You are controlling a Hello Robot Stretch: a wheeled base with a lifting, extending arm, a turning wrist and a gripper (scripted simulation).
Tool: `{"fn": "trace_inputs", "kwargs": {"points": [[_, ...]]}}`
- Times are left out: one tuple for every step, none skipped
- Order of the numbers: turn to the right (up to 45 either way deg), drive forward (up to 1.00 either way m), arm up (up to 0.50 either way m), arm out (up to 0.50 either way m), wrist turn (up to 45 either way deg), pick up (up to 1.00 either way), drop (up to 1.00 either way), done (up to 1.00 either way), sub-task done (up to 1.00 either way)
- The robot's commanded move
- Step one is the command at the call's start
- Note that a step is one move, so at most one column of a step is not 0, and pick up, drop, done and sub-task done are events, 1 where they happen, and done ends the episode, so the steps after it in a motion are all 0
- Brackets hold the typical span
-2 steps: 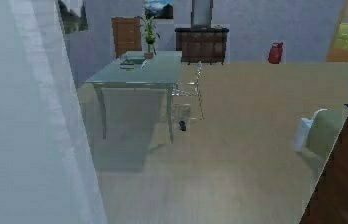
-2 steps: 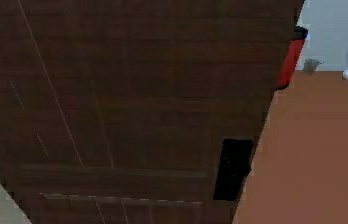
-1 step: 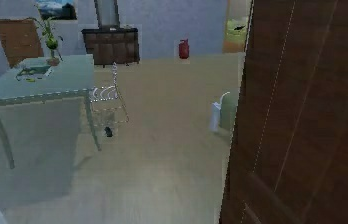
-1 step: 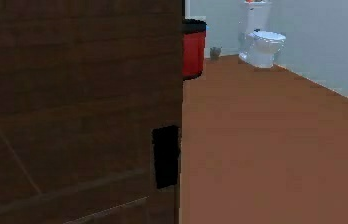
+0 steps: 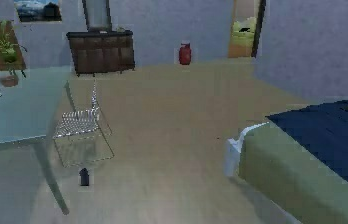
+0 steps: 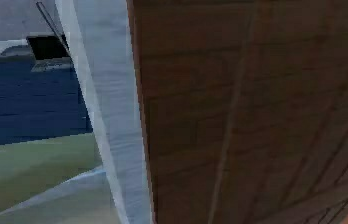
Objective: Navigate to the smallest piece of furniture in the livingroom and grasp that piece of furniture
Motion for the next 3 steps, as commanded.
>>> {"fn": "trace_inputs", "kwargs": {"points": [[0.0,1.0,0.0,0.0,0.0,0.0,0.0,0.0,0.0],[6.0,0.0,0.0,0.0,0.0,0.0,0.0,0.0,0.0],[0.0,0.65,0.0,0.0,0.0,0.0,0.0,0.0,0.0]]}}
